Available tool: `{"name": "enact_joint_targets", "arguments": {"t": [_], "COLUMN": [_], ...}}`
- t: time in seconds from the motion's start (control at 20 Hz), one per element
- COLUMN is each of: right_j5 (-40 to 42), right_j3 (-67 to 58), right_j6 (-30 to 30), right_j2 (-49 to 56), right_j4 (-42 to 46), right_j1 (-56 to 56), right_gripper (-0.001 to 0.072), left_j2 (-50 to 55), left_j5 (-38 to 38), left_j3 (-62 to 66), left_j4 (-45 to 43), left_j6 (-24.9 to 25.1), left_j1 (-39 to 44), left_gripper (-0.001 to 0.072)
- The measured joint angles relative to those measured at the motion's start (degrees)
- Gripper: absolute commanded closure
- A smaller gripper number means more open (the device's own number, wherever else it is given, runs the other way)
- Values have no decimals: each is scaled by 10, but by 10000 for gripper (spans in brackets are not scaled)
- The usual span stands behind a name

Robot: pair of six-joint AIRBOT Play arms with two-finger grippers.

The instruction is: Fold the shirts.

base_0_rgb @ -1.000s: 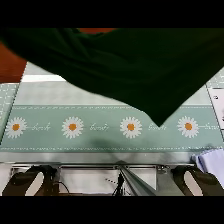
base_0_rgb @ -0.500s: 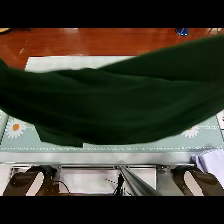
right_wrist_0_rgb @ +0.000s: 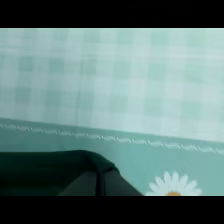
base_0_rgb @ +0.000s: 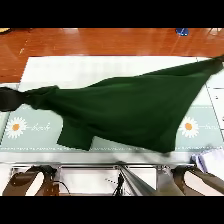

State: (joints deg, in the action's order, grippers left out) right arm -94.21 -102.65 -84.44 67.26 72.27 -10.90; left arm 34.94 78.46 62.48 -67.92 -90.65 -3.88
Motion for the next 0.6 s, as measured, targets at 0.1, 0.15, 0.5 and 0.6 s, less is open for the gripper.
{"name": "enact_joint_targets", "arguments": {"t": [0.1,0.15,0.5,0.6], "right_j5": [47,73,209,218], "right_j3": [0,0,0,0], "right_j6": [4,5,4,2], "right_j2": [64,95,250,284], "right_j4": [-30,-45,-99,-101], "right_j1": [0,0,0,0], "right_gripper": [679,680,679,679], "left_j2": [31,50,248,310], "left_j5": [-80,-115,-325,-356], "left_j3": [-47,-64,-105,-108], "left_j4": [18,28,73,75], "left_j6": [0,0,0,1], "left_j1": [0,0,43,62], "left_gripper": [674,674,673,673]}}
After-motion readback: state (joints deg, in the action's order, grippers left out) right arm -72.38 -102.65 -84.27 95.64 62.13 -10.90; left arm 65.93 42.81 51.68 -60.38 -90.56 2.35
